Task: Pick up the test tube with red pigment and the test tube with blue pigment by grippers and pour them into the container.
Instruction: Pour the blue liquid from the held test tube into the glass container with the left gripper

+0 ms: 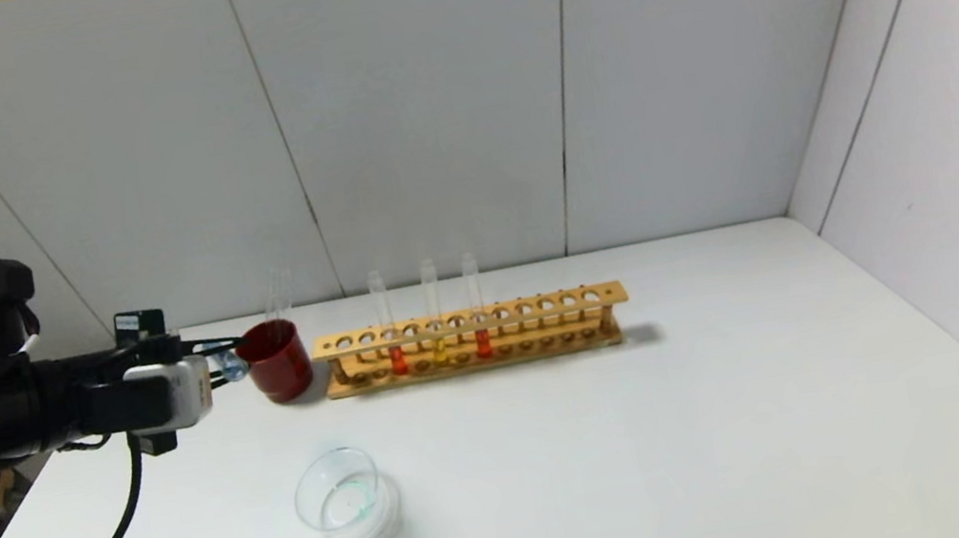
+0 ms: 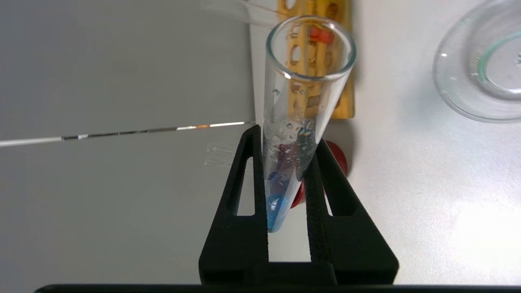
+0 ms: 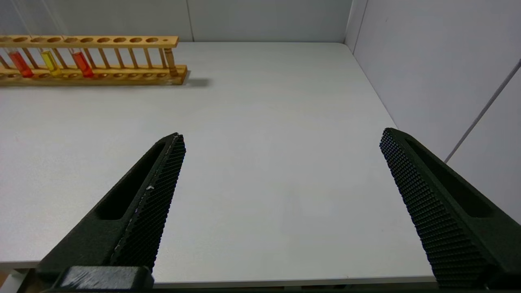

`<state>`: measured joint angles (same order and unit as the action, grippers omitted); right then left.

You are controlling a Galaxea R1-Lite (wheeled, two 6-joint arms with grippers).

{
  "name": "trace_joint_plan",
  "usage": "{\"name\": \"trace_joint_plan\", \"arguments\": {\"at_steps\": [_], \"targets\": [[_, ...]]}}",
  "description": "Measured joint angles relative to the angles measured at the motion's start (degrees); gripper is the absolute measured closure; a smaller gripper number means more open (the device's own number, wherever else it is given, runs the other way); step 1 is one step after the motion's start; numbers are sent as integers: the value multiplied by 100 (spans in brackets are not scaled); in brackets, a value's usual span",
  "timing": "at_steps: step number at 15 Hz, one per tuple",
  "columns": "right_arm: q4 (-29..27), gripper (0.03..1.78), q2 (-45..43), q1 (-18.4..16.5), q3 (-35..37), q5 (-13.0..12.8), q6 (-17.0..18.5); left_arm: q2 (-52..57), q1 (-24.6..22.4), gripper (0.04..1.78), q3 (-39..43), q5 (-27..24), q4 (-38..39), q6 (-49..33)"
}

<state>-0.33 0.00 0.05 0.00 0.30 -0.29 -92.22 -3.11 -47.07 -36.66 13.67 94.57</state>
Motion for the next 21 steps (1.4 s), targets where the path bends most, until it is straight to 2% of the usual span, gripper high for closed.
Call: {"name": "trace_joint_plan", "arguments": {"at_steps": [4, 9, 11, 15, 21], "targets": [[-2, 6, 0, 2, 0, 2, 2, -105, -135, 151, 261, -60, 284, 887], [0, 6, 0, 5, 0, 0, 0, -485, -204, 151, 460, -199, 797, 1181], [0, 6, 0, 0, 0, 2, 2, -662, -157, 151, 460, -232, 976, 1257], [-2, 6, 0, 2, 0, 0, 0, -880, -102, 151, 433, -427, 1036, 2048], [0, 6, 0, 2, 0, 0, -1, -1103, 223, 151, 306, -400, 1067, 2149]]}}
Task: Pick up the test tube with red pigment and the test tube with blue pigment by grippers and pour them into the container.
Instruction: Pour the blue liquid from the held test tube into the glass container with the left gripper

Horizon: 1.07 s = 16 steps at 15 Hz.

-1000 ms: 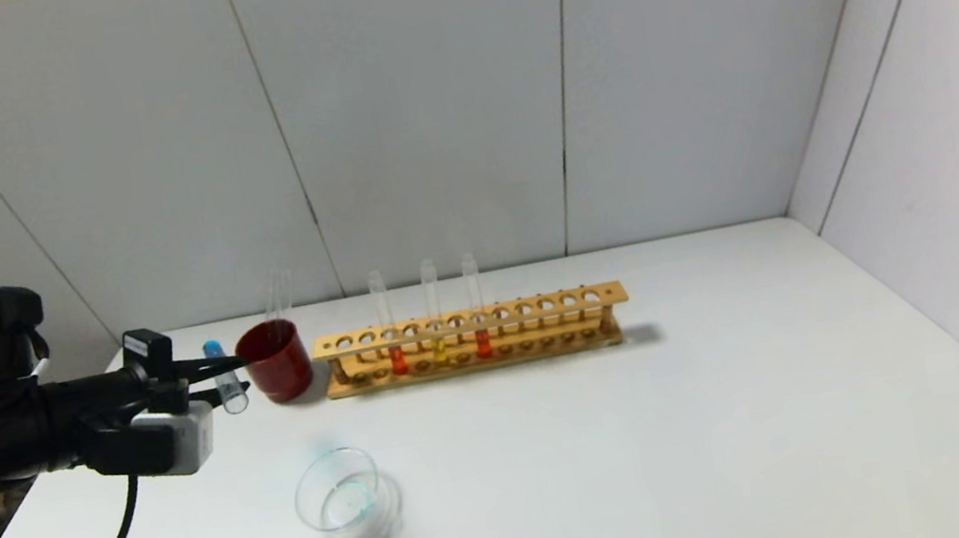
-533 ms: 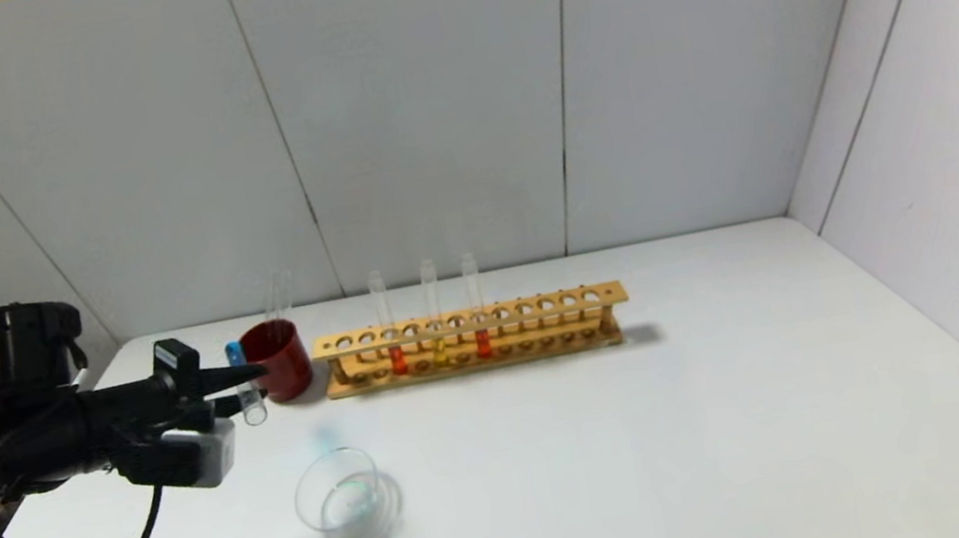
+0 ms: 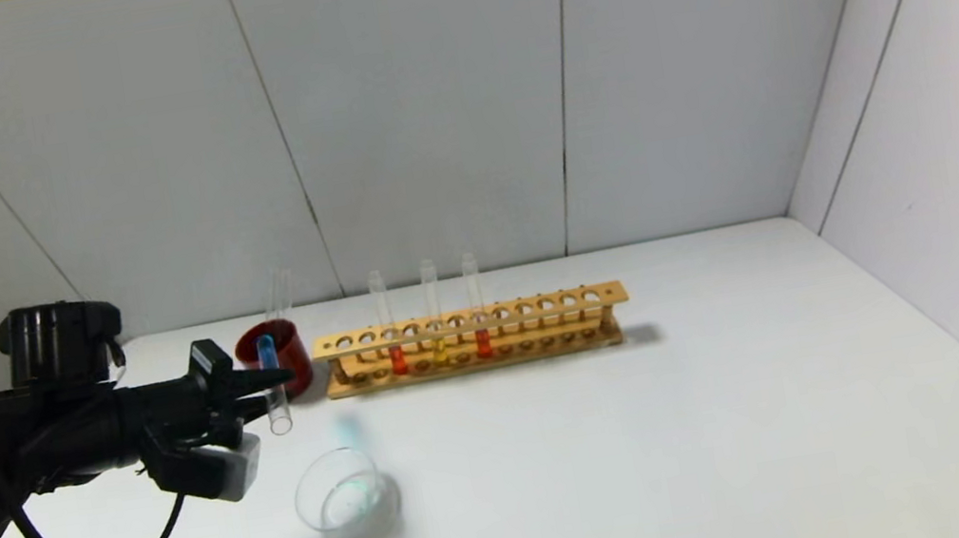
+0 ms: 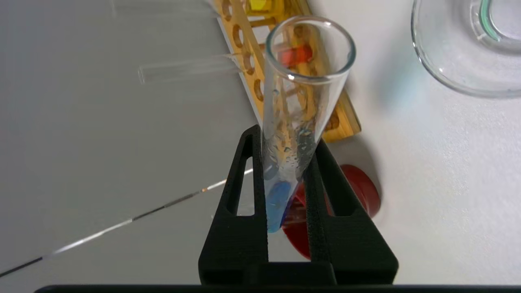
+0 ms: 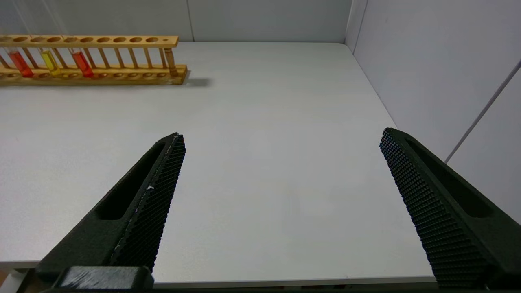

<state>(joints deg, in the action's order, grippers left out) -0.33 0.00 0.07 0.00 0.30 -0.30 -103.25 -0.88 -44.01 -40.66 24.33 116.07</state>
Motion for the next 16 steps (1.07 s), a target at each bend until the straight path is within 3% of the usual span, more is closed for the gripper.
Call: {"name": "trace_joint_plan", "arguments": {"at_steps": [16], "targets": [[0, 6, 0, 0, 0, 2, 1, -501, -41, 151, -340, -319, 2, 1431]]}}
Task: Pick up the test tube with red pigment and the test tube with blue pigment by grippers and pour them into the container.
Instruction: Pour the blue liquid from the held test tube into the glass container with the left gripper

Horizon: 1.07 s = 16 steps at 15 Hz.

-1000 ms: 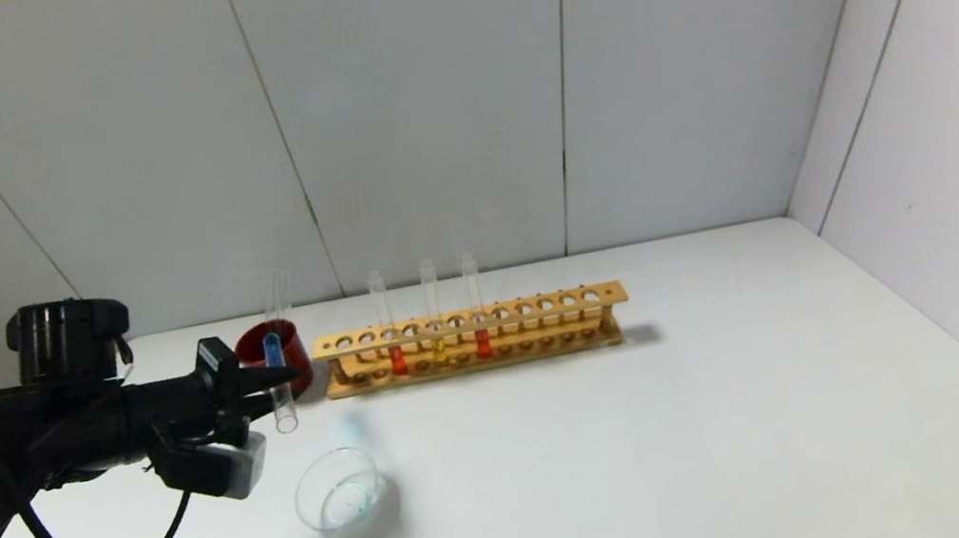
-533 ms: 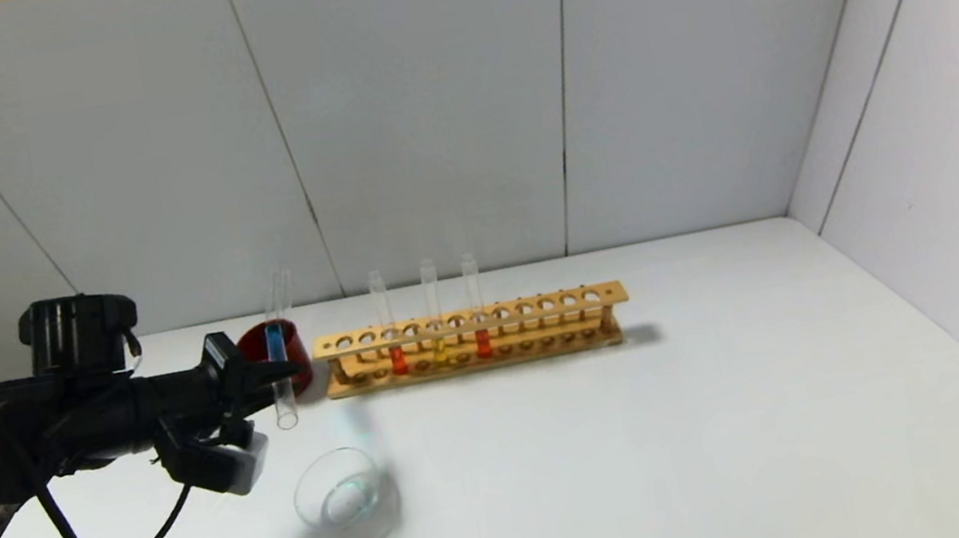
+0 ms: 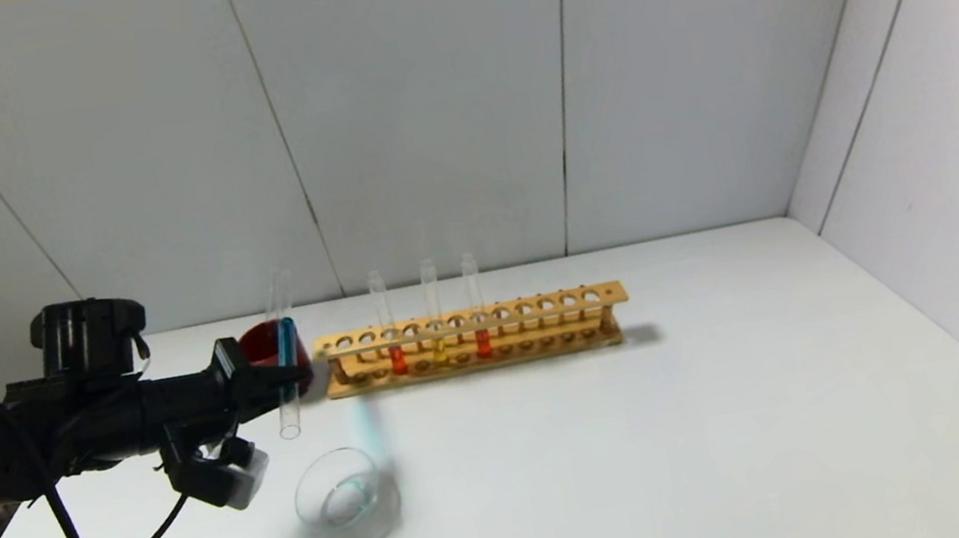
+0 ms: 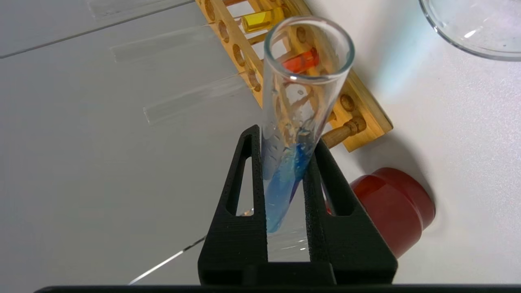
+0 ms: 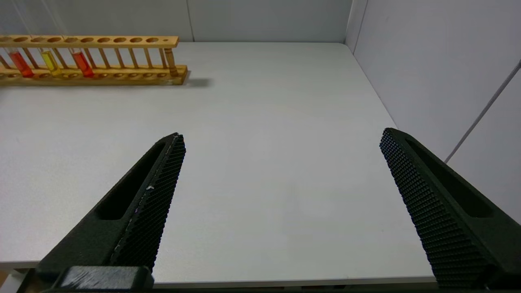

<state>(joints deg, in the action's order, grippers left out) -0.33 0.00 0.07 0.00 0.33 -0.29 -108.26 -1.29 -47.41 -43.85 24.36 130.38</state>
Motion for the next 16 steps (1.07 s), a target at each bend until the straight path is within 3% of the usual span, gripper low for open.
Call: {"name": "trace_joint_plan", "arguments": {"at_steps": [16], "targets": [[0, 6, 0, 0, 0, -2, 2, -521, 44, 151, -430, -226, 149, 694]]}}
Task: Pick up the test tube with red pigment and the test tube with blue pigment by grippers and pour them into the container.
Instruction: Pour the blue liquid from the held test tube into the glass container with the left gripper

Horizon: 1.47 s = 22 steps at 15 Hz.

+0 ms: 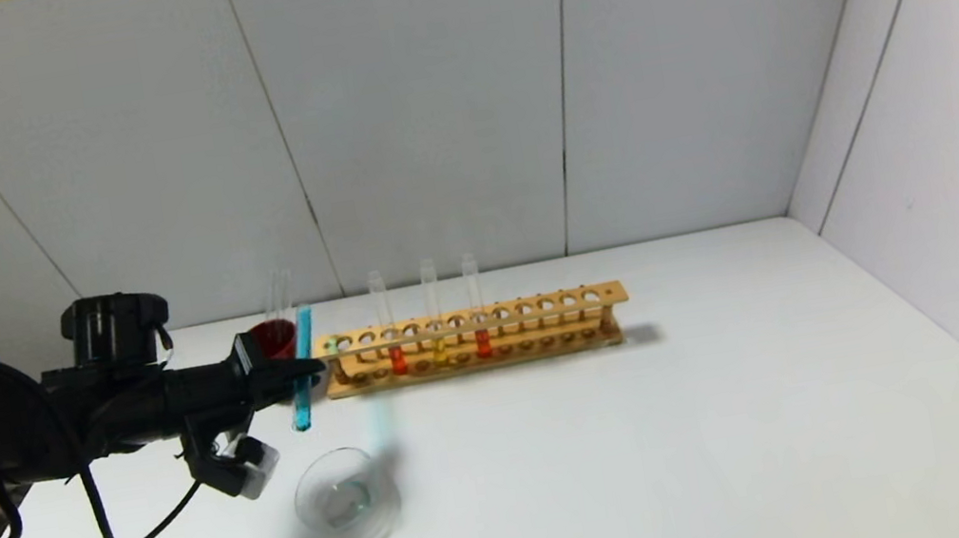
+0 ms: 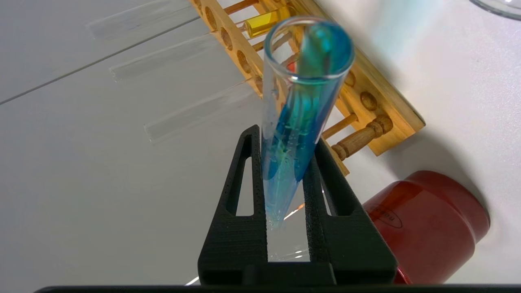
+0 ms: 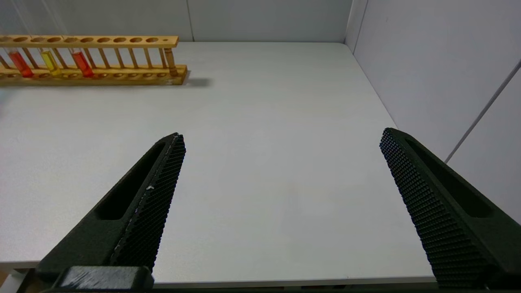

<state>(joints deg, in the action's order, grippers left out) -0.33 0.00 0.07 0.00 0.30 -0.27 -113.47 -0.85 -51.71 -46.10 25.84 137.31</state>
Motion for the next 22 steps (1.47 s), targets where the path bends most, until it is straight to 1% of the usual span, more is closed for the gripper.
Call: {"name": "trace_joint_plan", "arguments": {"at_steps": [11, 14, 22], "targets": [[0, 6, 0, -2, 0, 2, 0, -168, 6, 151, -85, -22, 108, 138], [-2, 6, 0, 0, 0, 0, 0, -124, 9, 151, -82, -55, 367, 235], [0, 6, 0, 2, 0, 2, -4, 44, 9, 151, -13, -74, 395, 419]]}}
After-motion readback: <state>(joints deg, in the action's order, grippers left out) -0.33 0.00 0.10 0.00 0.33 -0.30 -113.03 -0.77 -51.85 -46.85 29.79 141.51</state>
